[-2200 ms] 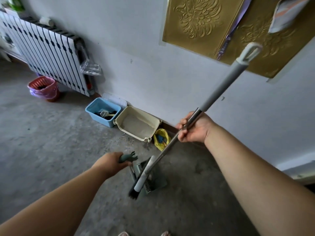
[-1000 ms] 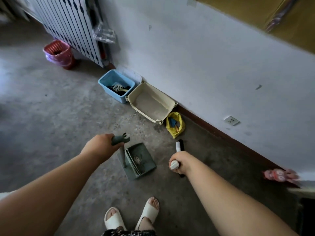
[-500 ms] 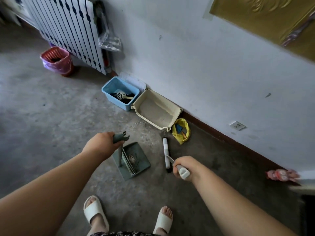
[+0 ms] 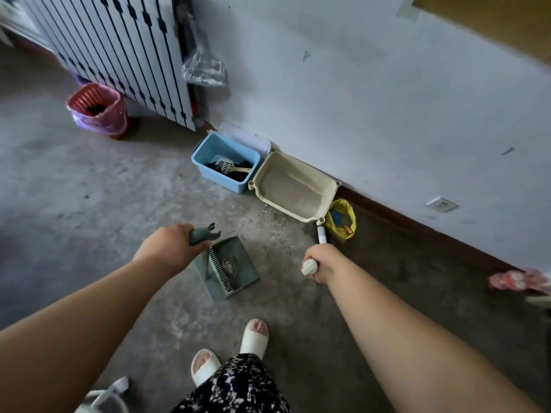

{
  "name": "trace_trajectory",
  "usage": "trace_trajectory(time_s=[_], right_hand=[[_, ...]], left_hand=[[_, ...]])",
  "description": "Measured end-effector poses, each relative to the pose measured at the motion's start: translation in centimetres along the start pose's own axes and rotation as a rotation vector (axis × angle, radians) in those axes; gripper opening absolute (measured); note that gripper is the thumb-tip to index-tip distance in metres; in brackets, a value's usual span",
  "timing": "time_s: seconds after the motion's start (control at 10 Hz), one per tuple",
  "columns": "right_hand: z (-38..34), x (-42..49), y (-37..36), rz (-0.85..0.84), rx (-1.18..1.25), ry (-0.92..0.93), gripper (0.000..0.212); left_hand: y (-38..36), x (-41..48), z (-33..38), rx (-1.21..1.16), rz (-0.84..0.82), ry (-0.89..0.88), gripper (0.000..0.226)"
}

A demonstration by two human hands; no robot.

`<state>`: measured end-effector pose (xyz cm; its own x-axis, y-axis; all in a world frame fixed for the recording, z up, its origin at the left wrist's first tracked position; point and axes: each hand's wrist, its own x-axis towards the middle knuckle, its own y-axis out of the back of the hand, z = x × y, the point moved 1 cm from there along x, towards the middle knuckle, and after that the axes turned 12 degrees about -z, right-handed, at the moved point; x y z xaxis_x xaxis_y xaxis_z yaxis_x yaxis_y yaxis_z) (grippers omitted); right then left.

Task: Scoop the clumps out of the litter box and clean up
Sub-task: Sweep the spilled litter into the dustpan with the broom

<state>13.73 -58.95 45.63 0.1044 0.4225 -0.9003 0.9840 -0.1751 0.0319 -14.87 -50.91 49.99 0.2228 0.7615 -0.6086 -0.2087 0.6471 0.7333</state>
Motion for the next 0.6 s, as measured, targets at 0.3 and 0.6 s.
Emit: trace_trajectory(time_s=[0.3, 0.6], right_hand=[[-0.1, 1.3, -3.6, -0.059, -0.293, -0.127, 0.039], [-1.9, 2.4, -6.3, 0.022, -0.657, -0.283, 0.039]], left_hand=[[2.4, 2.0, -2.0, -0.023, 0.027, 0.013, 0.031], [4.4, 4.2, -2.6, -0.024, 0.007, 0.004, 0.029]])
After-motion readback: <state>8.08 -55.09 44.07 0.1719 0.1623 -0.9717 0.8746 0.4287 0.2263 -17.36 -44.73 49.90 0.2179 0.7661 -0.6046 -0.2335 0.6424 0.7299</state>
